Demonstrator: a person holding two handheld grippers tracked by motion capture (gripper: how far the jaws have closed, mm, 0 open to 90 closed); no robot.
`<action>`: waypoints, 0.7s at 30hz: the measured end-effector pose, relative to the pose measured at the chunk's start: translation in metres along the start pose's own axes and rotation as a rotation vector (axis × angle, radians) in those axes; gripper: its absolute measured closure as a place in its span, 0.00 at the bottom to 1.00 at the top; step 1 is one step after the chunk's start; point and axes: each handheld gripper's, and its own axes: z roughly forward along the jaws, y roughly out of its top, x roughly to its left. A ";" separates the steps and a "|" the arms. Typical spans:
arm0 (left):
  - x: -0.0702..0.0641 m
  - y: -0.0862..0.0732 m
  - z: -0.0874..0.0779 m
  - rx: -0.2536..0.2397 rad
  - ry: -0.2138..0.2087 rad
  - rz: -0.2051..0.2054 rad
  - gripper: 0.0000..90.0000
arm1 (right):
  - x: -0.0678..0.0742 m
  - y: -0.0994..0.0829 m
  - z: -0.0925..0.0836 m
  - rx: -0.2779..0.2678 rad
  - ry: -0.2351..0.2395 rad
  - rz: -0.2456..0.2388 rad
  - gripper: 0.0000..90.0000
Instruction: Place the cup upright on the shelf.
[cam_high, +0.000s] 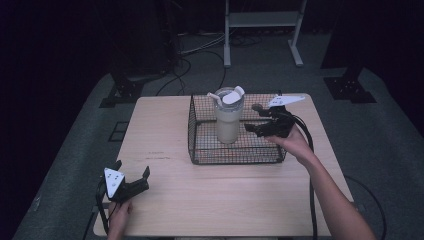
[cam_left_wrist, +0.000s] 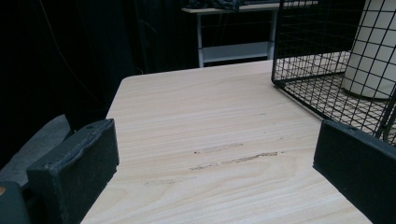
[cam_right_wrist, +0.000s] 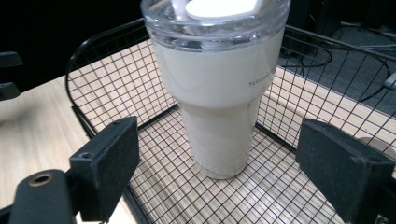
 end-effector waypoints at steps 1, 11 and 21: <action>0.000 0.000 0.000 0.000 0.001 -0.001 0.00 | 0.001 0.001 -0.003 -0.005 0.005 -0.004 0.14; 0.000 0.000 0.001 0.002 0.003 0.005 0.00 | 0.010 0.000 -0.018 -0.039 0.035 -0.030 0.14; 0.002 0.000 0.001 0.007 0.004 -0.006 0.00 | 0.012 -0.009 -0.022 -0.026 0.041 -0.031 0.14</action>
